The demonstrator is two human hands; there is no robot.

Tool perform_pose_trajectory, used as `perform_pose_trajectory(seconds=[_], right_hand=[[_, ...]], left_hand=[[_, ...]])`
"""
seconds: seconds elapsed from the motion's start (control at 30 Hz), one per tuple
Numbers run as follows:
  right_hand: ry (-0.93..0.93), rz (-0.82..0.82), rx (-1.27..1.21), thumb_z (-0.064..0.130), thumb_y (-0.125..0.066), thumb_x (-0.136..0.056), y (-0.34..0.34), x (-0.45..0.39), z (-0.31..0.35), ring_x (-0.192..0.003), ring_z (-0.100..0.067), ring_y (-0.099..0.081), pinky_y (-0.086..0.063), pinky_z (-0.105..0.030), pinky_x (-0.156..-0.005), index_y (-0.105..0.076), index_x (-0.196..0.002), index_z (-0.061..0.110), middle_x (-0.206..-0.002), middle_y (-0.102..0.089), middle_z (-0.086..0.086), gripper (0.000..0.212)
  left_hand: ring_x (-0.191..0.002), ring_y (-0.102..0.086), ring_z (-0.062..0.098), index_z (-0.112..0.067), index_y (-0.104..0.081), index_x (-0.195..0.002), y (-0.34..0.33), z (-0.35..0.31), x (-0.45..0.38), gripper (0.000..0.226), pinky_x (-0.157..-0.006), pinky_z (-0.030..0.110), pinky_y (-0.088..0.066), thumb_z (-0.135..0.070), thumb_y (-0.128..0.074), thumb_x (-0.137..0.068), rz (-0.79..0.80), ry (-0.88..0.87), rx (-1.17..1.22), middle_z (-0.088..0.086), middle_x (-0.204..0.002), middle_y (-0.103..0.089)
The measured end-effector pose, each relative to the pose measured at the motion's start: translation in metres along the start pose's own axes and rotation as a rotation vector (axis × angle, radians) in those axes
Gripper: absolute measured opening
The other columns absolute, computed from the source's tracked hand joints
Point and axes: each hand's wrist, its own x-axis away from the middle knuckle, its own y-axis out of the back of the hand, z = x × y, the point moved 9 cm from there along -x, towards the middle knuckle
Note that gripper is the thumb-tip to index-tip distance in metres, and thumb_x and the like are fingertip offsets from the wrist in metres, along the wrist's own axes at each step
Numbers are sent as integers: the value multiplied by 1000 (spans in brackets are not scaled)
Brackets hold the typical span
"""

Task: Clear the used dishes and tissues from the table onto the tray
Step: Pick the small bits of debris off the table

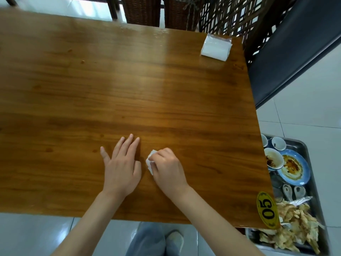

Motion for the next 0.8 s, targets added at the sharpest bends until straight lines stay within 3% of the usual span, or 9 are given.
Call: perform_pose_trajectory(seconds=[0.13,0.37,0.6,0.8], right_hand=[[-168,-81,53,7,-65,-85,21,-22,-42,-88,-19,-62,-51,-24,-71,-72,-94,3,-92,-70,-9,12],[-408,-236,111,8,-60,-89,72,-51,-122,-88,-15,-58,-37,-14,-69,-70,-90,8,-87,-68,-4,11],[-460,-260,90,11,-67,-85,80,-59,-138,-88,-11,-61,-42,-12,-71,-72,-95,9,-90,-70,-2,11],[-589,-451,71,12,-68,-84,127,-63,-176,-83,-11,-63,-49,-22,-73,-72,-95,8,-88,-71,-3,12]], left_hand=[[-139,-29,25,-19,-44,-139,-1,-16,-15,57,-108,59,1,-29,-35,-83,8,-14,-14,5,-146,-41],[-141,-24,22,-23,-41,-141,-14,-43,-57,54,-107,58,5,-30,-42,-87,51,-80,-9,1,-148,-38],[-139,-29,25,-21,-46,-137,-17,-65,-110,54,-106,59,1,-24,-56,-85,70,-161,-14,4,-145,-42],[-138,-32,28,-18,-47,-136,-19,-78,-152,52,-104,60,-2,-26,-51,-84,51,-240,-28,6,-143,-44]])
